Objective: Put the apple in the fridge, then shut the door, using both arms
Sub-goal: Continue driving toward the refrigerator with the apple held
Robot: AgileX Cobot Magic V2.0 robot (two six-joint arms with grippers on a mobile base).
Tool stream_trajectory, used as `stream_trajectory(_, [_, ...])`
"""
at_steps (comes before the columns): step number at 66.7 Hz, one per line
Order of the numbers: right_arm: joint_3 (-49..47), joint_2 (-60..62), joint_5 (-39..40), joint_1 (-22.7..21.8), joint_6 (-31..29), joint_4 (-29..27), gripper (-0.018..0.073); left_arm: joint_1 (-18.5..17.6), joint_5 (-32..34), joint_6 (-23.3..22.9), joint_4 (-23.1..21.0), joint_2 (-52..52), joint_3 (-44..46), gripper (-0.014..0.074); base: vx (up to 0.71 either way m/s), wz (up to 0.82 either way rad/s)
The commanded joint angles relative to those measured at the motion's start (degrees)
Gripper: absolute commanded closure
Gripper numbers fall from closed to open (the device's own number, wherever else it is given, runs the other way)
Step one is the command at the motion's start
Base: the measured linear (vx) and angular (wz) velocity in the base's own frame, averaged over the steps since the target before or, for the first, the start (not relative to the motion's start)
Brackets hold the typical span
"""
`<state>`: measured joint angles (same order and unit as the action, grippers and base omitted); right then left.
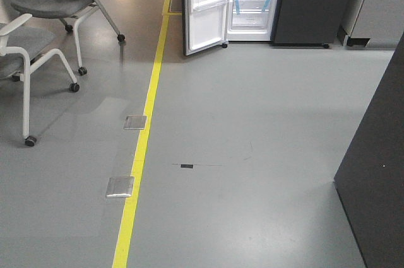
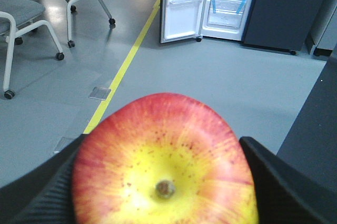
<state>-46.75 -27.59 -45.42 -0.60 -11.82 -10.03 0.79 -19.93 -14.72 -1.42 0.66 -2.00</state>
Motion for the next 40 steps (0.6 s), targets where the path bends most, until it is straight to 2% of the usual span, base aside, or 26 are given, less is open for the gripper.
stream_trajectory(1, [-1.33, -0.42, 5.00, 0.13, 0.11, -0.57, 0.0386, -0.14, 4.42, -0.01, -0.03, 0.89, -1.03, 0.0602, 0.08, 0.00])
stream_trajectory(40, [-1.33, -0.42, 5.00, 0.13, 0.11, -0.57, 0.0386, -0.14, 4.42, -0.01, -0.03, 0.89, -1.03, 0.0602, 0.07, 0.00])
